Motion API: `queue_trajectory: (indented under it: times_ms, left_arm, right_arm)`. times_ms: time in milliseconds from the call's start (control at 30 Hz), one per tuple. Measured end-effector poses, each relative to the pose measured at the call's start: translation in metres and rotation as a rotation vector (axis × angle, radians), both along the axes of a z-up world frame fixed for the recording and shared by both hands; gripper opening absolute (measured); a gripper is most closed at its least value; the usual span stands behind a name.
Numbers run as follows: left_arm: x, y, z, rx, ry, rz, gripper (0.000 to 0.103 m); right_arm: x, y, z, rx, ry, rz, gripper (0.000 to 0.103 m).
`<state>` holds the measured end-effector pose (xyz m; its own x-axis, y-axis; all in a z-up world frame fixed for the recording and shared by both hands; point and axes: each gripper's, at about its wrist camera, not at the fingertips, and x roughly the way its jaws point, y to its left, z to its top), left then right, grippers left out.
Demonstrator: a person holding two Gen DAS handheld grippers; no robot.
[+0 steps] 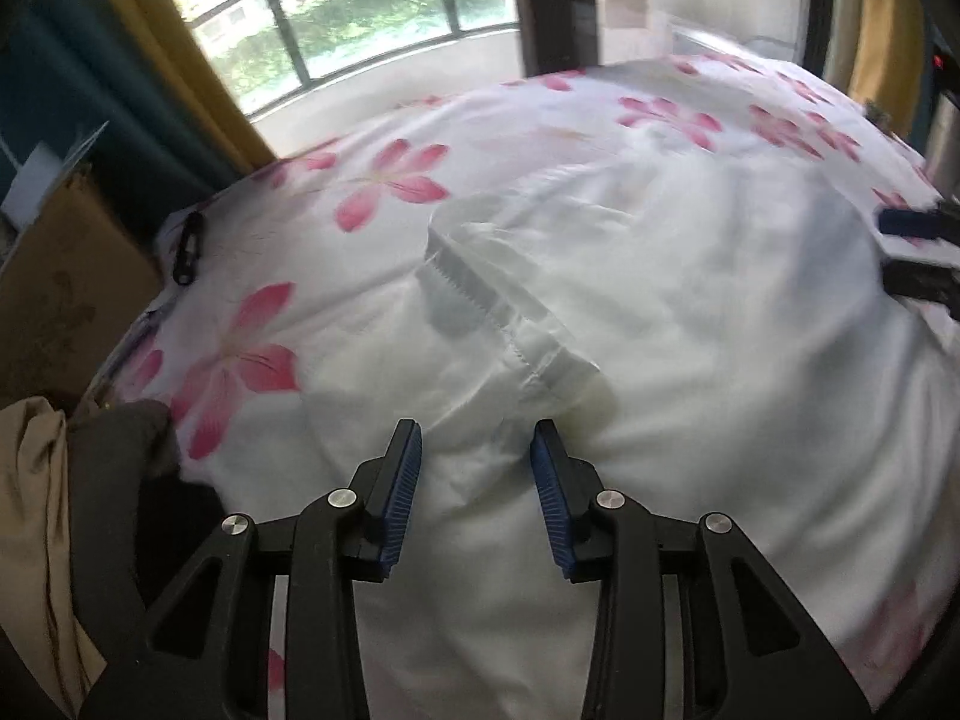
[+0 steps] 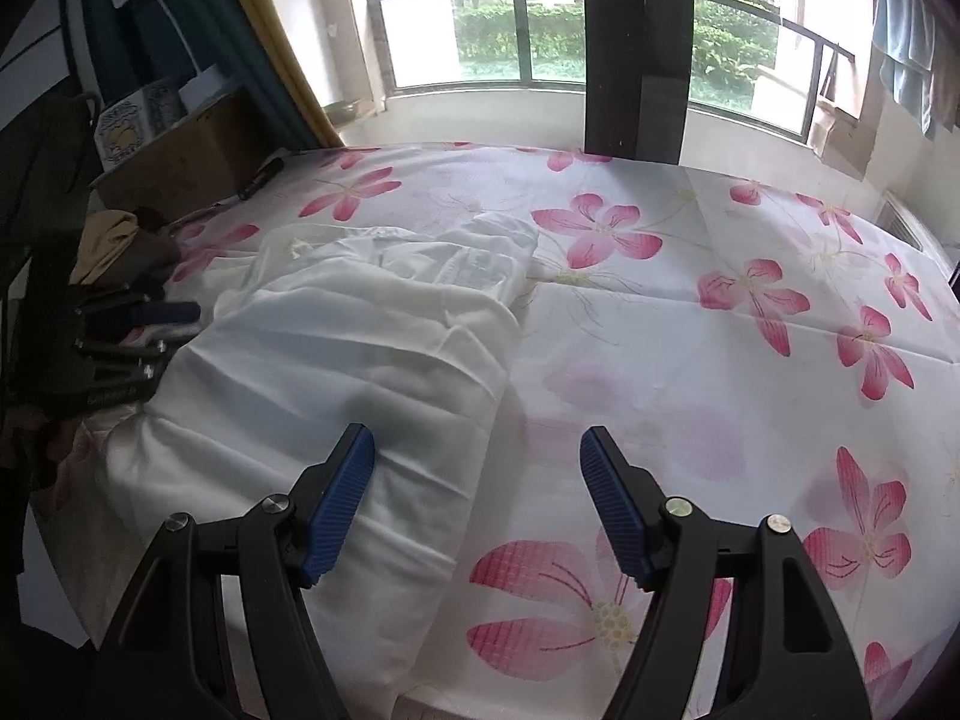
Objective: Fold large clothes
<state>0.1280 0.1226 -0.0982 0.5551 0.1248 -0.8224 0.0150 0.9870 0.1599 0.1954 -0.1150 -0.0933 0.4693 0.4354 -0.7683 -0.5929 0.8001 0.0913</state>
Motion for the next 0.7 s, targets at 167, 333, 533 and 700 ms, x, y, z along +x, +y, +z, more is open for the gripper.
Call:
queue_trajectory:
  times_ms: [167,333,533,700]
  left_arm:
    - [0.019,0.047,0.007,-0.013,-0.051,0.149,0.04]
    - [0.017,0.08,0.021,-0.035,-0.114,0.269,0.04]
    - [-0.009,0.059,0.028,-0.163,-0.112,0.163,0.04]
    - [-0.018,0.03,-0.002,-0.215,-0.004,0.049,0.04]
  right_arm:
    - [0.006,0.007,0.0,-0.013,-0.004,0.005,0.071]
    - [0.008,0.013,-0.001,-0.027,-0.004,0.007,0.071]
    - [0.007,0.014,-0.001,-0.022,0.0,-0.013,0.071]
    - [0.002,0.013,0.002,-0.022,-0.009,-0.027,0.071]
